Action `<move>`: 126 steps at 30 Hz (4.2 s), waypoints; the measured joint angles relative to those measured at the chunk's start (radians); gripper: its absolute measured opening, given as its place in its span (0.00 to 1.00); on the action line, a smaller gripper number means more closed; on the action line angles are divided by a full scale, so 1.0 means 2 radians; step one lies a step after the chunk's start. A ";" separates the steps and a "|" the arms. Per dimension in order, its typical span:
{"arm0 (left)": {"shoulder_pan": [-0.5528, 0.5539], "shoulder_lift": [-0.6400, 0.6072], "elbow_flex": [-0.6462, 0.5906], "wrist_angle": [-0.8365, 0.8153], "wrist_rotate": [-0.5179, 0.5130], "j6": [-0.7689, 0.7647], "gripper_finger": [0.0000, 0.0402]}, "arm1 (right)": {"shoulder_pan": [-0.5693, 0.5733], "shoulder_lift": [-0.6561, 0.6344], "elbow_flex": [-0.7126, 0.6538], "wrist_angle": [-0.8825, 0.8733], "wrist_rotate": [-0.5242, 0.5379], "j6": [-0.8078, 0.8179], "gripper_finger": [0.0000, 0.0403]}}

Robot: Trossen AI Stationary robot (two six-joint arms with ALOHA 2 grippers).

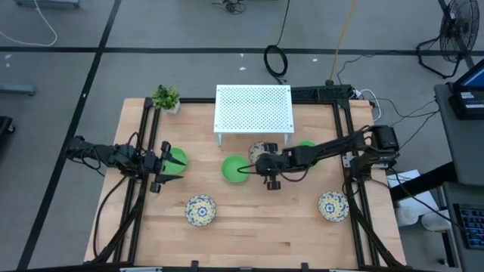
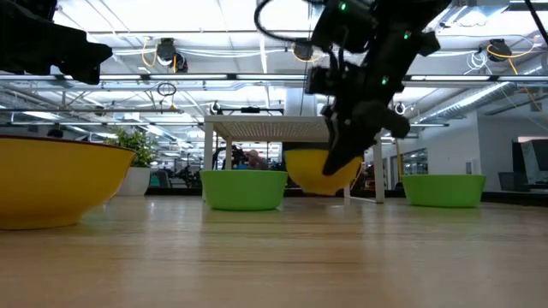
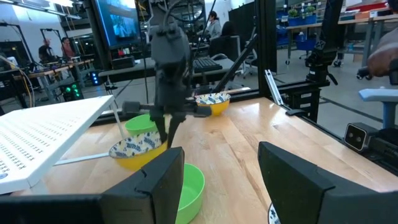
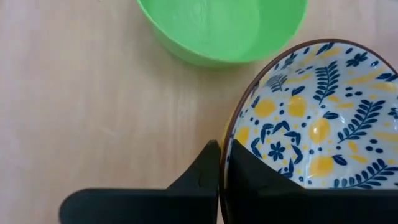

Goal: Pick & Place Mini bowls
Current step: Put the top blue and yellow patterned bowl on the shelf

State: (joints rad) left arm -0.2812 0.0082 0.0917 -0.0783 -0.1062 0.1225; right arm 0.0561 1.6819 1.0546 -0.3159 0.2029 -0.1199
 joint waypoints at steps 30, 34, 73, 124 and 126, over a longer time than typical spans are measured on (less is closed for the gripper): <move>0.000 0.000 0.000 0.000 0.000 0.000 0.53 | 0.078 -0.095 0.029 0.061 0.004 -0.016 0.00; 0.000 0.000 0.000 0.000 0.000 0.000 0.53 | 0.056 -0.095 0.072 0.025 0.005 -0.049 0.00; 0.000 0.000 0.000 0.000 0.000 0.000 0.53 | -0.261 -0.074 0.217 -0.291 -0.013 -0.103 0.00; 0.000 0.000 0.000 0.000 0.000 0.000 0.53 | -0.219 -0.075 0.182 -0.216 0.045 -0.108 0.22; 0.000 0.000 0.000 0.000 0.000 0.000 0.53 | -0.216 -0.075 0.182 -0.214 0.045 -0.107 0.26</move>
State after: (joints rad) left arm -0.2813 0.0082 0.0917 -0.0781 -0.1062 0.1223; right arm -0.3755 1.5322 1.4193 -0.7440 0.2924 -0.3340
